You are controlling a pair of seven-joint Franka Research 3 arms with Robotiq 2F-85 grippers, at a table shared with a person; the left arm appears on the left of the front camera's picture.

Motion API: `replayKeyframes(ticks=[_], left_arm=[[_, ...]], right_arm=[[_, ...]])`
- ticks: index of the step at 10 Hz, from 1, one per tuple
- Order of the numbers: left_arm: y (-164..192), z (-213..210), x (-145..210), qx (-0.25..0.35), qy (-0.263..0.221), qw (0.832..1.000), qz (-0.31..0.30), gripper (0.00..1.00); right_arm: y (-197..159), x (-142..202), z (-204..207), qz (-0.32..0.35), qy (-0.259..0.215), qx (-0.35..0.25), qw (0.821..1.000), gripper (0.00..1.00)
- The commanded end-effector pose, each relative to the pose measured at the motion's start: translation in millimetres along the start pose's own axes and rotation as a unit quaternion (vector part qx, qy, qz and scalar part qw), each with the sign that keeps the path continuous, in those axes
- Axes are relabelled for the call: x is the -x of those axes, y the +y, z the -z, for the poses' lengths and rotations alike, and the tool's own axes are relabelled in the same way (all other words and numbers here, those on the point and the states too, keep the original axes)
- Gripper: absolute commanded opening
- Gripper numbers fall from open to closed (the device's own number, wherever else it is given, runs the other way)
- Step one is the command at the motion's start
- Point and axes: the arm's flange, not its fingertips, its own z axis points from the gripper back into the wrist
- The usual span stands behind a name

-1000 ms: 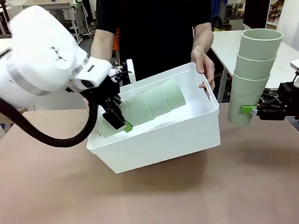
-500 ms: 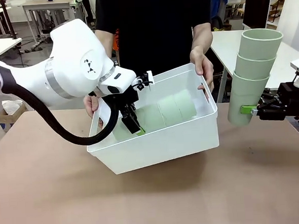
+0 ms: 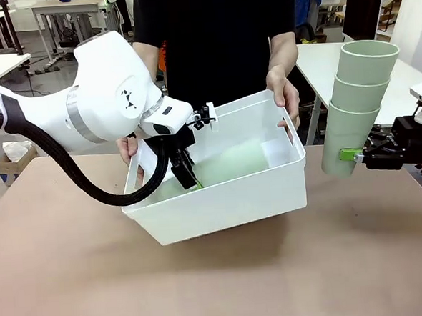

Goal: Stack the cups and store them in the basket.
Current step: Place the stack of Reusable plastic cups into the Pantry Basket.

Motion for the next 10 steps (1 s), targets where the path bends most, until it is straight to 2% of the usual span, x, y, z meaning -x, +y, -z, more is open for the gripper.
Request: replayKeyframes(ticks=[1,5,7,10], left_arm=[[-5,-6,2,0.001,-0.007,1.000,-0.002,1.00],[-5,-28,6,-0.004,-0.014,1.000,-0.002,1.00],[-3,-74,14,-0.007,-0.071,0.997,-0.005,1.00],[3,-157,57,0.034,-0.190,0.981,-0.014,1.00]], right_arm=[[0,-4,1,-0.006,0.000,0.000,1.000,0.84],[0,-4,1,-0.006,0.000,0.000,1.000,0.84],[0,-4,1,-0.006,0.000,0.000,1.000,0.84],[0,-4,1,-0.006,0.000,0.000,1.000,0.84]])
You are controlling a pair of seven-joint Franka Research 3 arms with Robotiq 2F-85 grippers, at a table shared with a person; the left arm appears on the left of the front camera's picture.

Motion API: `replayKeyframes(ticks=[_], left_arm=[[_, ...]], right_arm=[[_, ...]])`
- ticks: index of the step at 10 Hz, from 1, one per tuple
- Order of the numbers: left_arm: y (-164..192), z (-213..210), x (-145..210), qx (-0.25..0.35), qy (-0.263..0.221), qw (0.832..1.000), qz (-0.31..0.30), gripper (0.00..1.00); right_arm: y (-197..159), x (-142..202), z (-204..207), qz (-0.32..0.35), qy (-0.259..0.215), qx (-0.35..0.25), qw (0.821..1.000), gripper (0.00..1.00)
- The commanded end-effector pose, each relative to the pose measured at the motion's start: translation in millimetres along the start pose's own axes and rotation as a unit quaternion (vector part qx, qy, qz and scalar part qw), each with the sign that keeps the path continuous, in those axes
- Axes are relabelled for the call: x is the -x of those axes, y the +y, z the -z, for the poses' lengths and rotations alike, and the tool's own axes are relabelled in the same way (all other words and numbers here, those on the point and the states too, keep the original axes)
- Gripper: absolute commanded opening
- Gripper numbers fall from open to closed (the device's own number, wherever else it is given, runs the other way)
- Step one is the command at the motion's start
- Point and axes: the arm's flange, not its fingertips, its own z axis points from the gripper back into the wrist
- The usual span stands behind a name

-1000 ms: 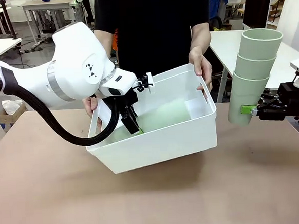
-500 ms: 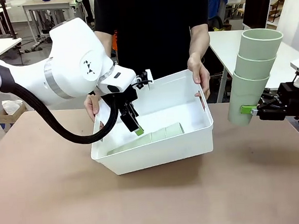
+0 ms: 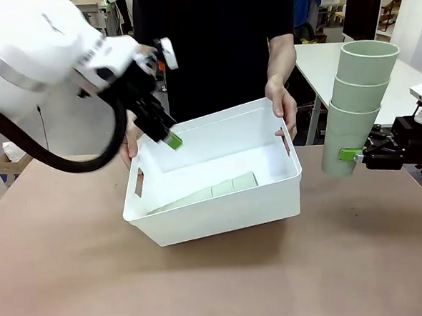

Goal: Stack the cups and store them in the basket.
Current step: Place the stack of Reusable plastic cups into the Pantry Basket.

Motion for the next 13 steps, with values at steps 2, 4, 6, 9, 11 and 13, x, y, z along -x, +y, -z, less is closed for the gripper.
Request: replayKeyframes(ticks=[2,4,6,9,11,13], left_arm=[[8,-83,57,0.055,-0.120,0.991,-0.006,1.00],[25,-131,120,0.088,-0.178,0.980,-0.009,1.00],[41,-165,182,0.100,-0.199,0.975,-0.003,1.00],[53,-180,244,0.101,-0.213,0.972,0.007,1.00],[54,-178,257,0.110,-0.219,0.969,0.003,1.00],[51,-178,258,0.093,-0.218,0.971,-0.008,1.00]], right_arm=[[0,-4,1,-0.006,0.000,0.000,1.000,0.84],[0,-4,1,-0.006,0.000,0.000,1.000,0.84],[0,-4,1,-0.006,0.000,0.000,1.000,0.84],[0,-4,1,-0.006,0.000,0.000,1.000,0.84],[0,-4,1,-0.006,0.000,0.000,1.000,0.84],[0,-4,1,-0.006,0.000,0.000,1.000,0.84]])
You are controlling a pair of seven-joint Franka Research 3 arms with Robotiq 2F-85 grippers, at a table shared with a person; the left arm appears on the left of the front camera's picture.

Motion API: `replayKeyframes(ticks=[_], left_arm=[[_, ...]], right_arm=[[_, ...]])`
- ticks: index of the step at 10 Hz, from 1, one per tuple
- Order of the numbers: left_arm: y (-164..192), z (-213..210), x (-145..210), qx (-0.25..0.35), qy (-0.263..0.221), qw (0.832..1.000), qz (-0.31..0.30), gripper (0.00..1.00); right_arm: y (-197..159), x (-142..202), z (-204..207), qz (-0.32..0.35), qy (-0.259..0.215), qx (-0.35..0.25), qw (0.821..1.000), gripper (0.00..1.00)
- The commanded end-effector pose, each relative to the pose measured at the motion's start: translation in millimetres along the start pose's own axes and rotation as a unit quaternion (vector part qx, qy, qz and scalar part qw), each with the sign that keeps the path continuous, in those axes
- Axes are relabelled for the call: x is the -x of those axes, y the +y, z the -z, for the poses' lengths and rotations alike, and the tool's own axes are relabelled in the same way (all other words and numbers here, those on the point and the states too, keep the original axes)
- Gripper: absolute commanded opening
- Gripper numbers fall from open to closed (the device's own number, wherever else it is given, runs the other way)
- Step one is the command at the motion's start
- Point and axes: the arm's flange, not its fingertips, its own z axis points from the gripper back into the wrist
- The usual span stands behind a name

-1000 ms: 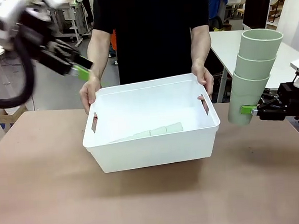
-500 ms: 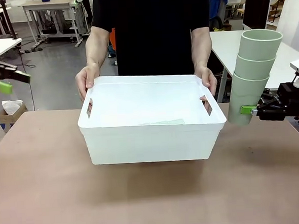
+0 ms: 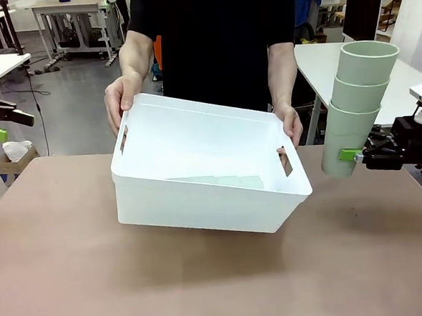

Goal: Stack the cups and store them in the basket.
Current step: Place the stack of Reusable plastic cups into the Pantry Basket.

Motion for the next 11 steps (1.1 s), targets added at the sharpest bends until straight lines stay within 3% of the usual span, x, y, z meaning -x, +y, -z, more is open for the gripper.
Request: replayKeyframes(ticks=[1,8,11], left_arm=[[-3,0,-3,-0.004,0.000,1.000,0.001,1.00],[-3,0,-3,-0.004,0.000,1.000,0.001,1.00],[-3,0,-3,-0.004,0.000,1.000,0.001,1.00]], right_arm=[[0,-4,1,-0.007,0.000,0.001,1.000,0.84],[0,0,0,0.000,0.000,0.000,1.000,0.84],[34,-78,41,-0.050,0.098,0.042,0.993,0.84]])
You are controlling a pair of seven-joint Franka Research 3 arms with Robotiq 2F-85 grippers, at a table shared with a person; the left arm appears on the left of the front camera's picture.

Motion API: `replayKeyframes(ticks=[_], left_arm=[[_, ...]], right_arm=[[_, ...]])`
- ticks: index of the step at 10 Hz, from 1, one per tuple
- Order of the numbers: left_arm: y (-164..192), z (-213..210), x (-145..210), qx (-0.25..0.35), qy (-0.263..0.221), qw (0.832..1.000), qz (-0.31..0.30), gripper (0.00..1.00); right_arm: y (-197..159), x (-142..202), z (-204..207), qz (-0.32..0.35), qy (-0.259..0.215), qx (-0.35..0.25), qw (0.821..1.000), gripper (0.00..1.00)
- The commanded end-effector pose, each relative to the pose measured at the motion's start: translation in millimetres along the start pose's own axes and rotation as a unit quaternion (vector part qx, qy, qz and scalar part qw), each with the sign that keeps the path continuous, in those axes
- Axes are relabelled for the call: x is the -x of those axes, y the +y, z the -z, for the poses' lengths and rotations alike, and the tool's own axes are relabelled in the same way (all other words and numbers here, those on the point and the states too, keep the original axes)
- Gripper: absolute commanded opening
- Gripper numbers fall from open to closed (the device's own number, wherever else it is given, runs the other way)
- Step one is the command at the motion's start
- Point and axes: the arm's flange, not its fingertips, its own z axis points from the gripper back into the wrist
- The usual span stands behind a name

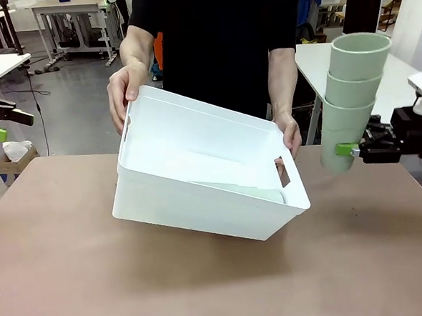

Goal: Stack the cups and store them in the basket.
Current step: Place the stack of Reusable plastic cups into the Pantry Basket.

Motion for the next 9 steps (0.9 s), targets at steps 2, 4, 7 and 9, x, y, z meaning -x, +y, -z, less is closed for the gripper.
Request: replayKeyframes(ticks=[2,4,7,9], left_arm=[[-3,1,-2,-0.003,-0.002,1.000,0.000,1.00],[-3,1,-2,-0.003,-0.002,1.000,0.000,1.00],[-3,1,-2,-0.003,-0.002,1.000,0.000,1.00],[-3,1,-2,-0.003,-0.002,1.000,0.000,1.00]], right_arm=[[41,-94,66,-0.031,0.131,0.036,0.990,0.84],[61,-132,111,-0.054,0.210,0.058,0.975,0.84],[67,-148,177,-0.071,0.304,0.087,0.946,0.84],[56,-139,206,-0.075,0.341,0.100,0.932,0.84]])
